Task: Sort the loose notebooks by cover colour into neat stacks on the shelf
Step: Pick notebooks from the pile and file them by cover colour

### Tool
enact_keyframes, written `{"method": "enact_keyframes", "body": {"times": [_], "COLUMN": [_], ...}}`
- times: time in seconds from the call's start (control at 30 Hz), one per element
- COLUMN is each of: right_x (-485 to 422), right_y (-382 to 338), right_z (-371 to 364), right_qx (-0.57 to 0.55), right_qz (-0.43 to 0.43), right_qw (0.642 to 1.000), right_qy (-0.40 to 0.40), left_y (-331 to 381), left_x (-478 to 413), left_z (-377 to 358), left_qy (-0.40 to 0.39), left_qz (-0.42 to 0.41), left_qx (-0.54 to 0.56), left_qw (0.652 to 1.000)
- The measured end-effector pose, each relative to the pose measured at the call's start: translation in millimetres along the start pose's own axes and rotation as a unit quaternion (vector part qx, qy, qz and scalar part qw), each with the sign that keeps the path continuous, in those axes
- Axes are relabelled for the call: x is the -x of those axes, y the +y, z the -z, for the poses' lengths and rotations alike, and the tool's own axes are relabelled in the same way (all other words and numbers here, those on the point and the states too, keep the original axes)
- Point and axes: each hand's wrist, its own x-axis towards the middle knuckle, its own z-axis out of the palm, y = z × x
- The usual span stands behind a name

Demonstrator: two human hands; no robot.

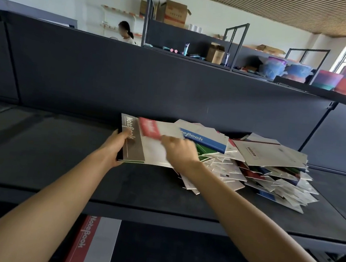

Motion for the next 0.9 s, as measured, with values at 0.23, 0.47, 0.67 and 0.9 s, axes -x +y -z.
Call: {"method": "enact_keyframes", "body": {"times": [0.23,0.47,0.67,0.9], "right_x": [-0.9,-13.7,-11.5,-7.3], "right_y": [11.7,83.7,67.4,55.0], "right_z": [-12.7,-31.5,-22.3,-14.8], "right_qx": [-0.131,-0.131,0.027,0.091], "right_qz": [0.015,-0.280,-0.199,-0.176], "right_qw": [0.991,0.937,0.975,0.978], "right_qy": [-0.015,-0.160,-0.091,-0.068], "left_y": [-11.1,-21.5,-23.8,-27.3], "left_x": [1.1,-6.7,-9.0,-8.0], "left_z": [3.6,6.3,-3.6,-2.7], "left_qy": [-0.010,-0.016,-0.025,-0.027], "left_qz": [0.001,0.000,-0.002,-0.001], "left_qx": [-0.054,-0.018,0.013,0.035], "left_qw": [0.998,1.000,1.000,0.999]}}
